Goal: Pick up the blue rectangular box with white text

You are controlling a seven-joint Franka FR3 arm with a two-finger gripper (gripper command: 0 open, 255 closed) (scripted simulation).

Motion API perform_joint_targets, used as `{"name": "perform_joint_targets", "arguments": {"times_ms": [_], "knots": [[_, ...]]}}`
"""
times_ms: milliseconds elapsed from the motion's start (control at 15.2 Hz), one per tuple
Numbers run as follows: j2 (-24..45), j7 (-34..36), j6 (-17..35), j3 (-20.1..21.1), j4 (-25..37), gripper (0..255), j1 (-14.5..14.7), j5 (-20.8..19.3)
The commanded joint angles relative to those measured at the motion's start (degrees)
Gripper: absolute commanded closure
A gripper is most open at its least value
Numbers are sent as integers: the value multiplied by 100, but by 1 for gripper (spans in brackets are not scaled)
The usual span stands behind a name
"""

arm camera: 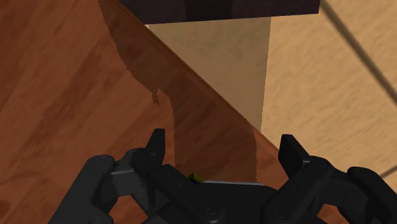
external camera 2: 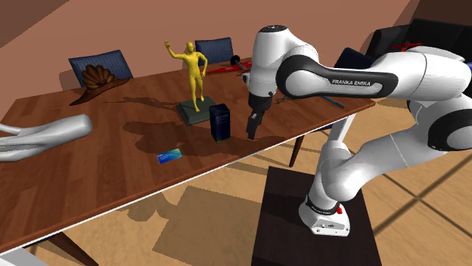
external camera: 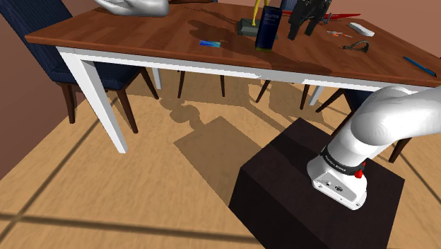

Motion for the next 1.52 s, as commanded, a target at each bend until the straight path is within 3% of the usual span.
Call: {"name": "perform_joint_targets", "arguments": {"times_ms": [0, 396, 792, 1386, 1452], "knots": [[0, 0, 0, 0, 0, 0, 0, 0], [1429, -1263, -306, -609, 1537, 0, 218, -114], [2917, -2467, -875, -1067, 3359, 0, 422, 28], [2727, -2470, -282, -1060, 2578, 0, 405, 3], [2719, -2468, -285, -1058, 2573, 255, 405, 2]]}}
